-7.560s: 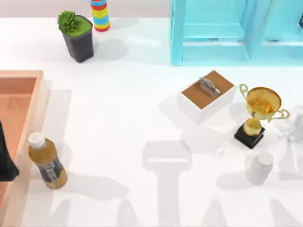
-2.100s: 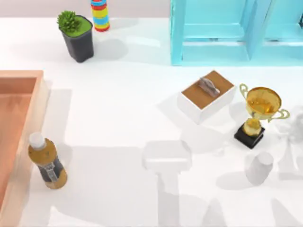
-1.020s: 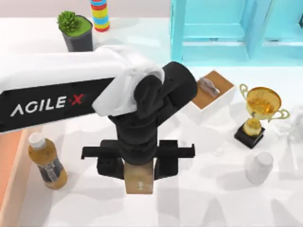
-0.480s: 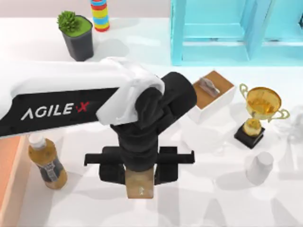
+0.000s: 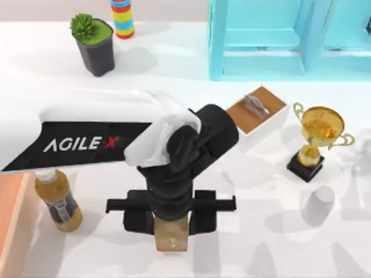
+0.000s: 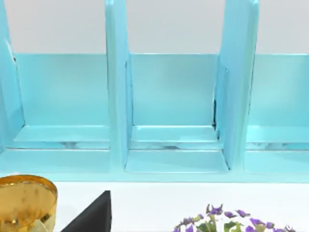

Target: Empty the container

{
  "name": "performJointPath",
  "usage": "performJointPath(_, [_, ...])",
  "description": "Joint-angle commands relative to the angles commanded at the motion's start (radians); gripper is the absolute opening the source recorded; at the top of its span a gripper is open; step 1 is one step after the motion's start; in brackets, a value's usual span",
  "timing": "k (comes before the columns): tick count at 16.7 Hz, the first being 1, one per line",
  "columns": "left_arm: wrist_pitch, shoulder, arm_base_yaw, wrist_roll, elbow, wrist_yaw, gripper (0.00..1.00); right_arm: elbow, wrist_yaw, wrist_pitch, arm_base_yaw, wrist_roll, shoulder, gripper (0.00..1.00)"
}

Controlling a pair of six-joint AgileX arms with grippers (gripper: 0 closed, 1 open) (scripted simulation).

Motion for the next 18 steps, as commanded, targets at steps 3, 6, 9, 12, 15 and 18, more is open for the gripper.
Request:
performJointPath(3, [0.0, 0.0, 0.0, 0.0, 0.0, 0.0, 0.3, 0.0, 0.0, 0.0, 0.0, 0.0, 0.0, 1.0])
performJointPath(6, [0.0, 0.0, 0.0, 0.0, 0.0, 0.0, 0.53, 0.0, 0.0, 0.0, 0.0, 0.0, 0.0, 1.0])
performJointPath(9, [0.0, 0.0, 0.0, 0.0, 0.0, 0.0, 0.75, 0.0, 0.0, 0.0, 0.0, 0.0, 0.0, 1.0])
performJointPath(12, [0.0, 0.0, 0.0, 0.0, 0.0, 0.0, 0.98, 0.0, 0.0, 0.0, 0.0, 0.0, 0.0, 1.0])
performJointPath(15, [0.0, 0.0, 0.0, 0.0, 0.0, 0.0, 1.0, 0.0, 0.0, 0.0, 0.0, 0.0, 0.0, 1.0])
performJointPath(18, [0.0, 0.0, 0.0, 0.0, 0.0, 0.0, 1.0, 0.0, 0.0, 0.0, 0.0, 0.0, 0.0, 1.0])
